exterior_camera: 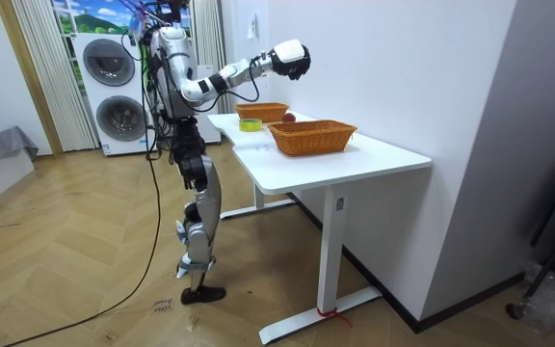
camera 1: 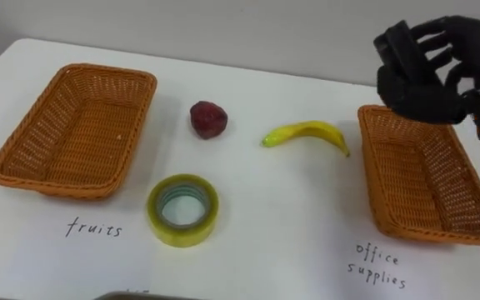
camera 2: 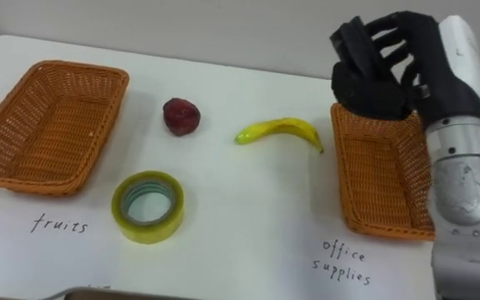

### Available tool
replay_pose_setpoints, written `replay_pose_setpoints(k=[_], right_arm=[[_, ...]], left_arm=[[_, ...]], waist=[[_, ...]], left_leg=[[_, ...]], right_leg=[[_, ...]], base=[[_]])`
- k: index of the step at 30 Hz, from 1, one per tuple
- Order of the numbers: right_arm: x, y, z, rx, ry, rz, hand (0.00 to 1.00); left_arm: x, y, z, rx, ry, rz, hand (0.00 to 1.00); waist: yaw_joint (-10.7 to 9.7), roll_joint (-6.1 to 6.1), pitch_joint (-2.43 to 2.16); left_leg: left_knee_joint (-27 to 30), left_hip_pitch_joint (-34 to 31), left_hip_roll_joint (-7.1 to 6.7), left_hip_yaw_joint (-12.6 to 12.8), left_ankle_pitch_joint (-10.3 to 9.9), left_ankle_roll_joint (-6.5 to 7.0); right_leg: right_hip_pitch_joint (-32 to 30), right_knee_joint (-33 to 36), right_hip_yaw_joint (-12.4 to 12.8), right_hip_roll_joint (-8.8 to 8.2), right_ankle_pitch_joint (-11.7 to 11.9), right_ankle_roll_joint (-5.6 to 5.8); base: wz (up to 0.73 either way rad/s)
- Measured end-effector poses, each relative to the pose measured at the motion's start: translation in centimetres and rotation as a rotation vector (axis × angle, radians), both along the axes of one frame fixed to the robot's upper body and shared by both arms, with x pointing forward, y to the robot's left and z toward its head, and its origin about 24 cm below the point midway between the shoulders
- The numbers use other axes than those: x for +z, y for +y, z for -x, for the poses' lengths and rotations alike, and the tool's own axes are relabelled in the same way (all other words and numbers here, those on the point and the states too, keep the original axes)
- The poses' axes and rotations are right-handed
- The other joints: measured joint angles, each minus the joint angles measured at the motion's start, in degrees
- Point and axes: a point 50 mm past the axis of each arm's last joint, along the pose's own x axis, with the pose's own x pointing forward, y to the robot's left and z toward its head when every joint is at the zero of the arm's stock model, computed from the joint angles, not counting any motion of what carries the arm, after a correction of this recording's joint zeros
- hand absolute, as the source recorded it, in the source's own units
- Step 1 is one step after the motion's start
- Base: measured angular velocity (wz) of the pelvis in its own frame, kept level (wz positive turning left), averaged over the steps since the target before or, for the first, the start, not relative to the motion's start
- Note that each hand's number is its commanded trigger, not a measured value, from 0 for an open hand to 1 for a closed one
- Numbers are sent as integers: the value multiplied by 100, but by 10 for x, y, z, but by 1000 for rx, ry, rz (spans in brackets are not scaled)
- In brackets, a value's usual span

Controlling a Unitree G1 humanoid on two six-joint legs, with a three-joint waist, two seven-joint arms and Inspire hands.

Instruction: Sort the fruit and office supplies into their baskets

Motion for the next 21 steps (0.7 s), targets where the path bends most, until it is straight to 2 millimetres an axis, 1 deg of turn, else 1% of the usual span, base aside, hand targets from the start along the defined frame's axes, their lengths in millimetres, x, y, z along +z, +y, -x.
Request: replay_pose_setpoints(k=[1, 4, 7, 10, 14, 16, 18, 20, 21], right_arm=[[-1, -5, 1, -32, -11, -11, 100], [-1, -10, 2, -77, -36, -17, 100], [-5, -15, 2, -112, -32, -30, 100], [-11, -21, 2, -142, -15, -38, 100], [-16, -23, 2, -153, 4, -41, 100], [-23, -25, 5, -163, 33, -41, 100], [-34, -29, 8, -181, 78, -46, 100], [-42, -32, 10, -197, 116, -46, 100], [-47, -34, 12, -206, 138, -46, 100]], left_arm=[[0, 0, 0, 1, 1, -2, 0], [0, 0, 2, 0, 6, -2, 0], [1, 2, 3, 7, 10, -7, 0], [1, 2, 4, 7, 12, -8, 0], [1, 4, 3, 3, 11, -11, 0], [1, 4, 2, 1, 4, -12, 0], [1, 4, 2, 2, 7, -13, 0], [1, 2, 2, 4, 11, -8, 0], [0, 0, 2, 6, 14, -1, 0]], waist=[[-42, -3, 0], [-111, 6, 12], [-246, -18, 14], [-258, -39, 27], [-295, -50, 25], [-292, -33, 27], [-288, -34, 13], [-289, -2, 3], [-295, 31, -13]], left_leg=[[-3, 4, 0, 5, 0, 0], [-16, 13, 1, 24, 0, 0], [-10, 27, 0, 38, 1, -2], [-31, 75, 4, 103, 1, -2], [-45, 82, 8, 147, 0, -1], [-45, 71, 11, 150, 0, -1], [-49, 71, 9, 150, 0, -1], [-56, 70, 8, 158, 0, 0], [-56, 71, 7, 165, 0, 0]], right_leg=[[0, 0, 5, 0, 0, 0], [-18, -1, 57, 8, 0, 0], [-17, -4, 80, 17, 0, 0], [-18, 0, 129, 21, 0, 0], [-27, 1, 130, 15, 0, 1], [-42, -1, 127, 14, 1, 2], [-46, -1, 121, 13, 1, 2], [-59, 0, 124, 10, 1, 2], [-64, -1, 127, 10, 1, 2]], base=[[0], [-7], [-2], [-10], [-2], [0], [0], [-2], [0]])
